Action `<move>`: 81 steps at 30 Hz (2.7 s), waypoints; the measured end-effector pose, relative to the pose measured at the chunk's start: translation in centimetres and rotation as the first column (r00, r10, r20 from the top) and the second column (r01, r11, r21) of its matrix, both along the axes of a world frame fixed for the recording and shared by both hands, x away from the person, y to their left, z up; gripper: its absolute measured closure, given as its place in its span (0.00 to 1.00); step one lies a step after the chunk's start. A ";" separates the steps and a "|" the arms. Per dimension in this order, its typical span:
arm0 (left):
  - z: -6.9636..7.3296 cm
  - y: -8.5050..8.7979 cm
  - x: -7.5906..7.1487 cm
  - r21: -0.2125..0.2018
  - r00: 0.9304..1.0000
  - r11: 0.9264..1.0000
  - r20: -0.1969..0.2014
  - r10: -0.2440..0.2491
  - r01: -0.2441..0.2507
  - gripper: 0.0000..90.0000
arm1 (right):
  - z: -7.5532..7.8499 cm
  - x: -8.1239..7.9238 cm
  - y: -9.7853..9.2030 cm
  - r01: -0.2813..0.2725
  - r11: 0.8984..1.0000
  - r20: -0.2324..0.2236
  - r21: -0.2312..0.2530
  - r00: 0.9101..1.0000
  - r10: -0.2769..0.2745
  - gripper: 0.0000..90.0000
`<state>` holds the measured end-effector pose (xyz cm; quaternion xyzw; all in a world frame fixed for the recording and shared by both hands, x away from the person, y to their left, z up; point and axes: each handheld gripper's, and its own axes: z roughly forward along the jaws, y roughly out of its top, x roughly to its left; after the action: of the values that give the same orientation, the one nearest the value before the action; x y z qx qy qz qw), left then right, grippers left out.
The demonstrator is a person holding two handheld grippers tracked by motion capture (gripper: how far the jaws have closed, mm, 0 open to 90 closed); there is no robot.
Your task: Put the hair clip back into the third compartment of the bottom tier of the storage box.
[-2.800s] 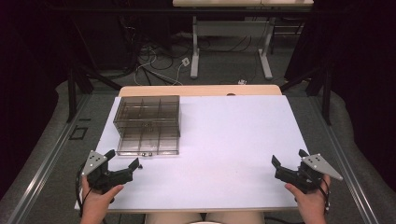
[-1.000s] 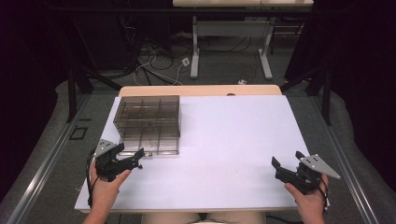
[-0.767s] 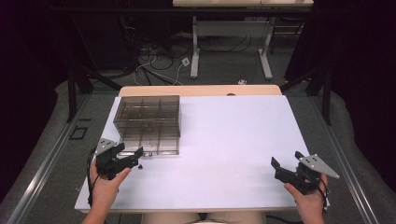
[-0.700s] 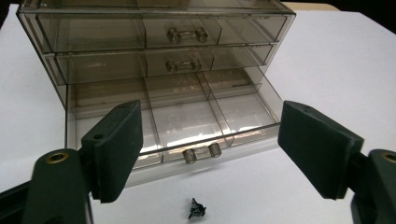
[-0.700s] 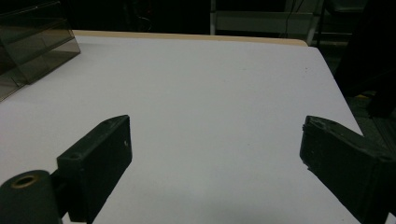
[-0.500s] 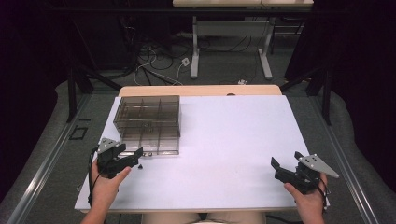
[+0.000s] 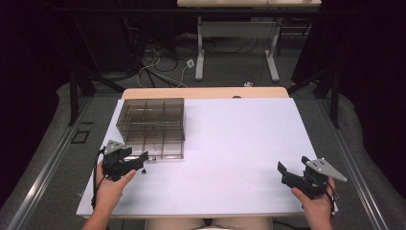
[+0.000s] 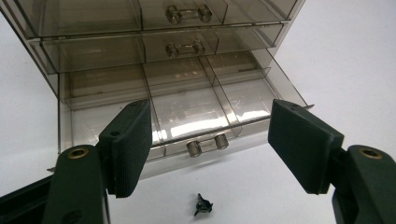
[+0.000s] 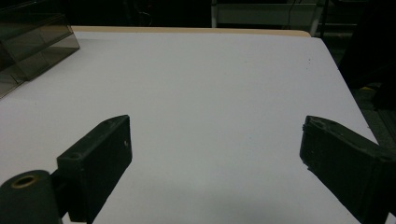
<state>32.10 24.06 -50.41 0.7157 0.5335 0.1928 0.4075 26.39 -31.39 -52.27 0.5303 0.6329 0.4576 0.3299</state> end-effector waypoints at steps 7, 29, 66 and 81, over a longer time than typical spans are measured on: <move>-0.2 -0.2 0.2 0.012 1.000 1.000 -0.028 -0.009 0.009 0.35 | 0.0 0.0 0.0 0.000 1.000 -0.016 -0.003 1.000 0.000 0.10; -0.9 -0.3 0.3 0.024 0.988 0.998 -0.143 -0.062 0.066 0.49 | -0.1 0.1 0.2 -0.026 1.000 -0.031 -0.013 0.999 0.025 0.09; -3.1 -0.3 1.3 0.064 0.946 0.994 -0.317 -0.063 0.088 0.71 | -0.2 0.3 0.5 -0.037 0.999 -0.055 -0.010 0.998 0.037 0.05; -3.6 -0.7 1.5 0.086 0.939 0.991 -0.339 -0.065 0.099 0.79 | -0.3 0.4 0.4 -0.030 1.000 -0.077 -0.004 0.997 0.030 0.05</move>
<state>33.56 23.40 -54.06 0.7794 0.5542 0.0780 0.2815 26.75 -31.04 -52.56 0.5371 0.6543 0.4398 0.2999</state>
